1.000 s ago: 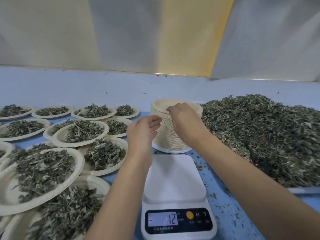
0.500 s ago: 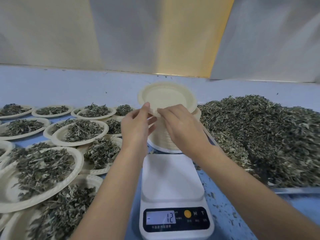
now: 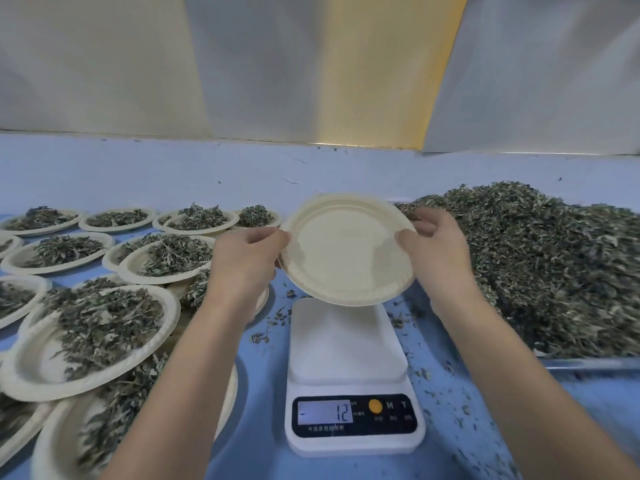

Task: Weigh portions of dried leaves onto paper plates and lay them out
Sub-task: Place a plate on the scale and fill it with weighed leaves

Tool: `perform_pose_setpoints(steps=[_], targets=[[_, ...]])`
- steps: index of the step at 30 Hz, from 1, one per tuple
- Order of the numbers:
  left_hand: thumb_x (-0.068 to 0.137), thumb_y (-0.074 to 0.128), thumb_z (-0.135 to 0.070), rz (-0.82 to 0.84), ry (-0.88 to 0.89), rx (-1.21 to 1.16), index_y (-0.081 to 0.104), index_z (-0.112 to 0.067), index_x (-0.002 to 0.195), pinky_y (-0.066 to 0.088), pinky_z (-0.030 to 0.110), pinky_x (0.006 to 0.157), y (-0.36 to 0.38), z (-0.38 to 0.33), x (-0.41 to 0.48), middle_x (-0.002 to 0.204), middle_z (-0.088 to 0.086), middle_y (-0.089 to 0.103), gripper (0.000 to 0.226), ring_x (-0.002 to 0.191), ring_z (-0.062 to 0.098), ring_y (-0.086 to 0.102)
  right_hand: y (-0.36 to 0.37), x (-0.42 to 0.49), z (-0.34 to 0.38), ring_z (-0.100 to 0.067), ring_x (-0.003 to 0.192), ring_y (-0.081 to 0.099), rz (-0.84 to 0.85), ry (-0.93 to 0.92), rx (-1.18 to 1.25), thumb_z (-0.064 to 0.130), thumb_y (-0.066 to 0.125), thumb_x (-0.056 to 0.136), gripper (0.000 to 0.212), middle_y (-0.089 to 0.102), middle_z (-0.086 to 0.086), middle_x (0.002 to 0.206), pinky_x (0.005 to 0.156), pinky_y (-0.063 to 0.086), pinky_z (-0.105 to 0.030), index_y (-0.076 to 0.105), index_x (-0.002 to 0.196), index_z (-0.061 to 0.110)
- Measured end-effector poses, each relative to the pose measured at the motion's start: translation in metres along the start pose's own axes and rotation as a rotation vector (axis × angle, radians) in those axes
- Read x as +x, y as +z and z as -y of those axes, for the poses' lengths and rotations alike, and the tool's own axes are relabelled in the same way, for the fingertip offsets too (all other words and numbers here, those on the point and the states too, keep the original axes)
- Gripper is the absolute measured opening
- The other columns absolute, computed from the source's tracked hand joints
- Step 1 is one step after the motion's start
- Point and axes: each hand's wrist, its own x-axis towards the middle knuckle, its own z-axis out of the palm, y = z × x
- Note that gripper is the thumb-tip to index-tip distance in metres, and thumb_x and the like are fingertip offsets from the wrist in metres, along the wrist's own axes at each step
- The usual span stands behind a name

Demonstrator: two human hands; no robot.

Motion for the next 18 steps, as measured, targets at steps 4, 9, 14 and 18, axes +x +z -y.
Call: perform_pose_setpoints(steps=[4,9,14,18], targets=[[0.082,0.061,-0.008,0.137,-0.026,0.163,0.072,-0.033,0.052,0.035,0.026,0.050,-0.010,-0.003,-0.002,0.055,-0.002,0.062,0.040,0.054,0.016,0.045,-0.014,-0.003,-0.014,-0.017,0.086,0.067,0.105,0.136,0.026,0.007,0.067,0.078,0.025,0.070,-0.001,0.094,0.080,0.055,-0.036,0.069,0.100,0.017],[0.084,0.067,-0.009,0.353,-0.198,0.278,0.068,-0.011,0.087,0.038,0.014,0.036,-0.021,-0.001,0.002,0.052,-0.002,0.065,0.004,0.037,0.005,0.053,-0.015,-0.006,-0.028,-0.017,0.084,0.064,0.207,0.158,-0.122,0.013,0.068,0.077,0.011,0.068,0.003,0.084,0.076,0.052,-0.034,0.067,0.083,0.022],[0.085,0.069,-0.016,0.481,-0.360,0.356,0.065,-0.002,0.100,0.044,0.016,0.037,-0.031,0.009,0.004,0.078,0.012,0.066,0.020,0.049,0.016,0.065,-0.012,-0.009,-0.039,-0.020,0.062,0.047,0.304,0.174,-0.162,0.024,0.059,0.081,0.025,0.052,0.000,0.063,0.065,0.038,-0.037,0.060,0.080,-0.001],[0.093,0.057,-0.022,0.459,-0.414,0.369,0.064,0.000,0.105,0.042,0.017,0.036,-0.028,0.016,0.004,0.076,0.012,0.067,0.026,0.047,0.022,0.064,-0.008,-0.012,-0.044,-0.018,0.050,0.032,0.365,0.205,-0.184,0.018,0.054,0.086,0.022,0.036,0.000,0.054,0.059,0.028,-0.035,0.047,0.068,0.008]])
